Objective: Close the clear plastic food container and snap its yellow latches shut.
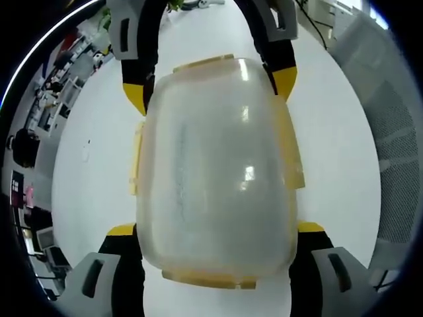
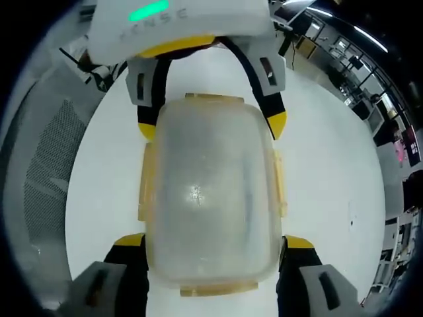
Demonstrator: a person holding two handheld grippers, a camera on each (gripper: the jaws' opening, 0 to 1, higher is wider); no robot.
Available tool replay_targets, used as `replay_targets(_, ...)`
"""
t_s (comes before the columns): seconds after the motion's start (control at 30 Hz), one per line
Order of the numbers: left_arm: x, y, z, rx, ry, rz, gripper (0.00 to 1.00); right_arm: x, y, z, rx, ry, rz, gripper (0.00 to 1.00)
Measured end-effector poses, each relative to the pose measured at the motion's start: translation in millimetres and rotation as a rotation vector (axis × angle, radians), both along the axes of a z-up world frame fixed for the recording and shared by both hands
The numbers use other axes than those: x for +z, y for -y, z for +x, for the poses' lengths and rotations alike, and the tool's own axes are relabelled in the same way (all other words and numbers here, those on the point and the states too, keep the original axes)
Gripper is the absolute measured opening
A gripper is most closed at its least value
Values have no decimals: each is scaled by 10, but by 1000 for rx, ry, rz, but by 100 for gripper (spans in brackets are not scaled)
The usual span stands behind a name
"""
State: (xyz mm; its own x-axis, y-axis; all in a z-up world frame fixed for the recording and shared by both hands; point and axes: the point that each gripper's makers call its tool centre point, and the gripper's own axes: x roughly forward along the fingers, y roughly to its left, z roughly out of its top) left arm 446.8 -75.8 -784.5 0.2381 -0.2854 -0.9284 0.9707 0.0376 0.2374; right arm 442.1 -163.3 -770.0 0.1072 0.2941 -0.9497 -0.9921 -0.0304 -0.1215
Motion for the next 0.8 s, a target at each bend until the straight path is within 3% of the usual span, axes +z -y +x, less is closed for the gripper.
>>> replay_targets(0.33,-7,-12,3,-15,21,8,91,5,3,-6,0,10,4,82)
replay_targets(0.43,-7,8,-23,-17,24,-14,96,0,-46,-35,-20,2,50,97)
replay_targets(0.47,-5,19,-22,-16,28,-24,99,0,-70,-36,-27,4,70,98)
replay_targets(0.8,35,-40,11,5,43,-19,99,29,-20,-60,-14,23,54,99)
